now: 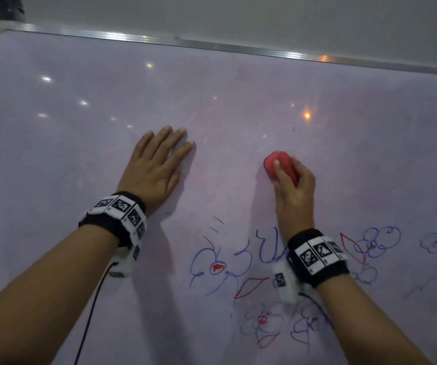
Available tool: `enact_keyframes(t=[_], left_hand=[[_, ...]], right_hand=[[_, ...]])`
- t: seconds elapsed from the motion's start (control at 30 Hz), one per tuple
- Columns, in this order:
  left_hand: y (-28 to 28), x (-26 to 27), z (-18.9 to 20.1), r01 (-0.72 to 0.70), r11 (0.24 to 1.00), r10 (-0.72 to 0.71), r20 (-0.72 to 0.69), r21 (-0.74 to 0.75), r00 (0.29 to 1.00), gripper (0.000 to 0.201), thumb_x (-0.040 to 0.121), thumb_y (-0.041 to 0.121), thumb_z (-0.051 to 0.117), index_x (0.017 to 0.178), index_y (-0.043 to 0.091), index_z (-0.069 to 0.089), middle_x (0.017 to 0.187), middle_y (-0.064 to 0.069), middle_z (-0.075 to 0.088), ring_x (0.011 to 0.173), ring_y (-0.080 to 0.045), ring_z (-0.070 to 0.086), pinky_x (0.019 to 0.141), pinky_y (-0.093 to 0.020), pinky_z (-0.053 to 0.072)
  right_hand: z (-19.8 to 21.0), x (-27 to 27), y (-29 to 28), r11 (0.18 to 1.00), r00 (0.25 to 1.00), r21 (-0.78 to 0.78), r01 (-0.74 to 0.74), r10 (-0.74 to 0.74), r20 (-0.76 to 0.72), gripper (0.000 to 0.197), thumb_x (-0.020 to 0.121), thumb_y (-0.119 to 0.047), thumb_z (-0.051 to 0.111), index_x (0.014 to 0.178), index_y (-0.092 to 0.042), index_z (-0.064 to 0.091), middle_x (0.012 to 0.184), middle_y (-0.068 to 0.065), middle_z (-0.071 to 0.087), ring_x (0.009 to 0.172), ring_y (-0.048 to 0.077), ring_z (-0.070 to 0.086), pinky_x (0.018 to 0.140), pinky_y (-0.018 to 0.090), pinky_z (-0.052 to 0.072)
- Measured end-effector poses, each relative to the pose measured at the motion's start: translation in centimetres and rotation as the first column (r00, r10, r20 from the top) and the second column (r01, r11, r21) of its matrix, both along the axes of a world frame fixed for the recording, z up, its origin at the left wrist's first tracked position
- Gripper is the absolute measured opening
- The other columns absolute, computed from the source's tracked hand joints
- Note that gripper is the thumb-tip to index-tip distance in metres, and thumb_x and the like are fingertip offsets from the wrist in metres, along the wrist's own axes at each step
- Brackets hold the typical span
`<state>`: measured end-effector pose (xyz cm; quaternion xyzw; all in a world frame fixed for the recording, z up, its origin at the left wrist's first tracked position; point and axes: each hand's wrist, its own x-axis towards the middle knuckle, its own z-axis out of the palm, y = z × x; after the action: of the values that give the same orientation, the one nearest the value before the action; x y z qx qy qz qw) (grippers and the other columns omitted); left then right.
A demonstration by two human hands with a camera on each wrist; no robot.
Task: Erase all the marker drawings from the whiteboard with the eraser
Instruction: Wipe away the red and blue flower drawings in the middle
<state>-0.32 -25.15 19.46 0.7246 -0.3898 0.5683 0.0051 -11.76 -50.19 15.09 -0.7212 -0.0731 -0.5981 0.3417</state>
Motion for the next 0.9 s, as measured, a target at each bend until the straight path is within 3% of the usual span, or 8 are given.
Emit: enact_keyframes(t=[0.07,0.13,0.27,0.4,0.5,0.63,0.77,0.9], left_hand=[[0.0,0.1,0.0,0.018,1.000,-0.018,0.005,-0.007,1.000,0.049,0.094,0.025,0.030,0.141,0.015,0.034,0.147,-0.011,0.036,0.136,-0.027,0.024,0.114,-0.038,0.008],[0.2,0.1,0.0,0.018,1.000,-0.018,0.005,-0.005,1.000,0.049,0.093,0.025,0.031,0.140,0.015,0.035,0.147,-0.011,0.036,0.136,-0.027,0.024,0.114,-0.038,0.008],[0.2,0.1,-0.1,0.020,1.000,-0.020,-0.003,0.010,1.000,0.049,0.093,0.025,0.031,0.141,0.015,0.034,0.147,-0.011,0.036,0.136,-0.027,0.023,0.113,-0.039,0.008],[0.3,0.3,0.0,0.010,1.000,-0.010,0.001,0.002,1.000,0.049,0.093,0.025,0.031,0.141,0.016,0.032,0.147,-0.011,0.036,0.136,-0.026,0.023,0.113,-0.040,0.009],[0.3,0.3,0.1,0.012,1.000,-0.012,0.000,0.013,1.000,0.049,0.092,0.025,0.031,0.141,0.016,0.033,0.146,-0.011,0.037,0.135,-0.026,0.024,0.113,-0.038,0.007],[2.2,0.9,0.4,0.045,0.994,-0.049,0.037,0.103,0.998,0.048,0.094,0.027,0.029,0.140,0.015,0.035,0.144,-0.013,0.040,0.134,-0.028,0.026,0.113,-0.038,0.009],[5.0,1.9,-0.6,0.039,0.996,-0.044,0.069,0.080,0.997,0.047,0.094,0.026,0.029,0.140,0.016,0.036,0.143,-0.013,0.040,0.133,-0.028,0.029,0.113,-0.039,0.012],[5.0,1.9,-0.8,0.060,0.997,-0.058,0.051,-0.043,0.997,0.045,0.092,0.022,0.036,0.136,0.016,0.041,0.141,-0.011,0.041,0.131,-0.027,0.030,0.112,-0.038,0.012]], right_hand=[[-0.7,1.0,2.7,0.992,0.999,0.126,0.003,-0.007,0.034,0.025,0.092,-0.028,0.059,0.115,-0.020,0.061,0.104,-0.020,0.056,0.097,-0.014,0.051,0.089,0.013,0.042],[-4.3,1.3,6.2,0.952,0.995,-0.289,-0.098,0.084,-0.059,0.010,0.092,-0.019,0.060,0.101,-0.023,0.064,0.096,-0.012,0.063,0.090,0.004,0.059,0.084,0.033,0.049],[-8.5,1.4,6.3,0.430,0.999,-0.903,-0.024,-0.016,-0.034,0.029,0.092,-0.009,0.055,0.120,-0.010,0.053,0.118,0.009,0.051,0.106,0.024,0.051,0.096,0.037,0.040],[-3.4,1.2,5.9,0.978,0.977,-0.006,-0.210,0.209,-0.040,0.019,0.090,-0.024,0.061,0.109,-0.021,0.066,0.106,-0.025,0.062,0.100,-0.002,0.057,0.091,0.031,0.048],[-5.8,1.1,8.7,0.988,0.999,-0.149,-0.030,0.026,-0.027,0.013,0.093,-0.023,0.058,0.104,-0.020,0.064,0.104,-0.017,0.062,0.096,0.006,0.059,0.089,0.037,0.049],[-10.8,1.3,6.5,0.464,0.992,-0.885,0.045,-0.125,-0.014,0.032,0.091,-0.016,0.058,0.123,-0.015,0.052,0.120,0.007,0.049,0.107,0.025,0.050,0.100,0.037,0.039],[-5.0,1.6,5.8,0.956,0.992,-0.286,0.064,-0.092,-0.085,0.025,0.088,-0.046,0.060,0.108,-0.031,0.062,0.107,-0.020,0.058,0.103,0.005,0.056,0.094,0.039,0.048],[-4.8,3.2,12.2,0.958,0.997,-0.286,-0.031,0.009,-0.078,0.026,0.090,-0.036,0.061,0.112,-0.022,0.064,0.113,-0.003,0.063,0.105,0.014,0.059,0.096,0.042,0.046]])
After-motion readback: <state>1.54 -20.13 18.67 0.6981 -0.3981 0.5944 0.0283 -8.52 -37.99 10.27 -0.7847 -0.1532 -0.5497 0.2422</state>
